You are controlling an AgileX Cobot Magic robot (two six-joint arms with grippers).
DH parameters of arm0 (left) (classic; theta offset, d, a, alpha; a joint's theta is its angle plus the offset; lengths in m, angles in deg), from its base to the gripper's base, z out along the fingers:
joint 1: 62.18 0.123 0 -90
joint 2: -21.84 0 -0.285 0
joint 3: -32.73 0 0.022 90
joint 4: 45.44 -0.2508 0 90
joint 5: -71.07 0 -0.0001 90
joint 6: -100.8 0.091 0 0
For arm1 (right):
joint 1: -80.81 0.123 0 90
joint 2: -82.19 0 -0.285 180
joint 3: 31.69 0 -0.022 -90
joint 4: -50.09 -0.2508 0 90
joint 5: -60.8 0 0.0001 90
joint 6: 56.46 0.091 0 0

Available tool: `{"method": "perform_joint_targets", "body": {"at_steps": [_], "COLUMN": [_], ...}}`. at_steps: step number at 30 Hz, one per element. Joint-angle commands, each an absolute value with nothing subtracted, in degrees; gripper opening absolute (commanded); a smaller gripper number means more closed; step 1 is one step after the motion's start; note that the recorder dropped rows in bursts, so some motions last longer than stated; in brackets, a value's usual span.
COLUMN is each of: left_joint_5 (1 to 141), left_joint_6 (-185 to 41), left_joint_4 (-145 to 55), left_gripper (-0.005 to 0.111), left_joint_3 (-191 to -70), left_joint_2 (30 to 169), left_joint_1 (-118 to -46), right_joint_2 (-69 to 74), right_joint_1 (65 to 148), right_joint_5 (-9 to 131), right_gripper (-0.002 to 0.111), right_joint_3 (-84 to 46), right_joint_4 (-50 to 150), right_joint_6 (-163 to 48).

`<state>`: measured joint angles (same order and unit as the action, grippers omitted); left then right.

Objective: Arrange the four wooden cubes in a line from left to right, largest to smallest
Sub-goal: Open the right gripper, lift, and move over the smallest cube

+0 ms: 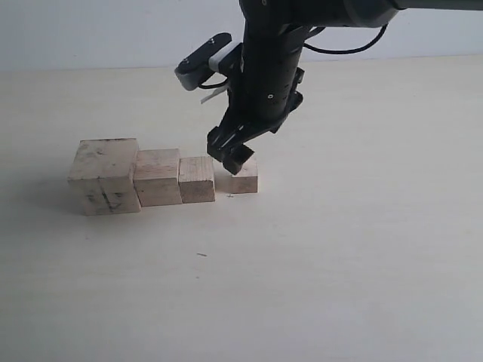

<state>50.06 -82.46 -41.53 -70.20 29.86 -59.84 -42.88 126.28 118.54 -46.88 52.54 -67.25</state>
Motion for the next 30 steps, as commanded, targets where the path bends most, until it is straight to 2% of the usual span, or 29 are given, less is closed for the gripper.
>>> {"method": "perform_joint_targets", "body": {"at_steps": [1,7,14,27,30], "left_joint_5": [50.5,50.5,50.5,50.5,50.5], "left_joint_6": [-82.5,-82.5,-82.5,-82.5,-82.5], "left_joint_4": [-41.6,-41.6,-41.6,-41.6,-41.6], "left_gripper": [0.0,0.0,0.0,0.0,0.0], "left_joint_3": [-70.0,-70.0,-70.0,-70.0,-70.0], "left_joint_2": [29.6,29.6,29.6,29.6,29.6], "left_joint_1": [-60.2,-60.2,-60.2,-60.2,-60.2], "right_joint_2": [-42.4,-42.4,-42.4,-42.4,-42.4], "right_joint_1": [126.2,126.2,126.2,126.2,126.2], "right_joint_5": [117.5,117.5,118.1,111.2,112.4], "right_gripper": [0.084,0.081,0.053,0.053,0.053], "right_joint_3": [-46.9,-46.9,-46.9,-46.9,-46.9], "right_joint_4": [55.0,55.0,55.0,53.7,59.2], "right_joint_6": [-61.1,-61.3,-67.8,-68.4,-78.0]}}
